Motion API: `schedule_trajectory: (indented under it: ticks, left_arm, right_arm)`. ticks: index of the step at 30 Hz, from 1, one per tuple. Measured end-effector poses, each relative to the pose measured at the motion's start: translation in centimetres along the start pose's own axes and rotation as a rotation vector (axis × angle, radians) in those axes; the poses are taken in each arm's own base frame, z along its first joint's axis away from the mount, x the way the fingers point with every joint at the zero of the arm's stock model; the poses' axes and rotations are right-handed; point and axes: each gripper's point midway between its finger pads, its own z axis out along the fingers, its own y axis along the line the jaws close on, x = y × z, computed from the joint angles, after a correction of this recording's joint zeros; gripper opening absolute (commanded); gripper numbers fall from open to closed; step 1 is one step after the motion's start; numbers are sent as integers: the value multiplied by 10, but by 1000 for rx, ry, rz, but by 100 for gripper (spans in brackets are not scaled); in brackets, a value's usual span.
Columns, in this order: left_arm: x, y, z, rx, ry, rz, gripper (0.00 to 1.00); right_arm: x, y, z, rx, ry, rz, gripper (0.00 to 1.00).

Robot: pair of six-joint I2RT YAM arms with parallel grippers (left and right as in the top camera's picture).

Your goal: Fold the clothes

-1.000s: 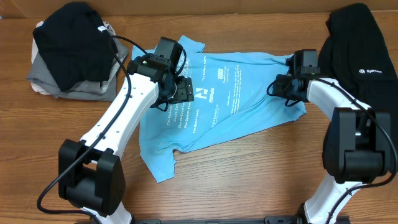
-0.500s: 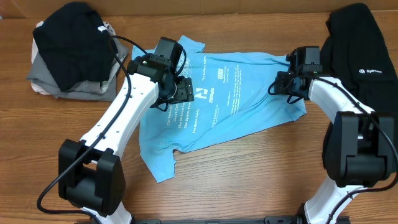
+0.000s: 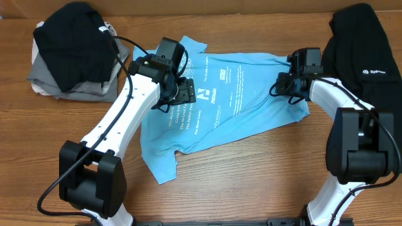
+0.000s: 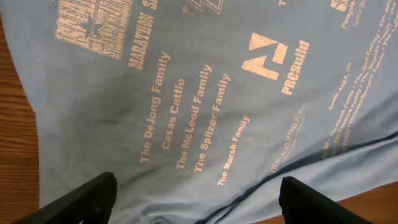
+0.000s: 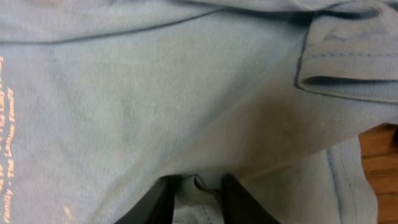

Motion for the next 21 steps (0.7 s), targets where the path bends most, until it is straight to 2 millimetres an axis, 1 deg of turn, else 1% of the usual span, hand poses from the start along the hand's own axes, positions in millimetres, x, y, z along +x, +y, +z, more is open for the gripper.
schedule_trajectory:
  ticks: [6, 10, 21]
  left_arm:
    - [0, 0, 0, 0, 0, 0, 86]
    - [0, 0, 0, 0, 0, 0, 86]
    - [-1, 1, 0, -3, -3, 0, 86]
  right_arm:
    - [-1, 1, 0, -6, -3, 2, 10]
    - [0, 2, 0, -14, -1, 0, 4]
    - [5, 3, 0, -22, 23, 3, 4]
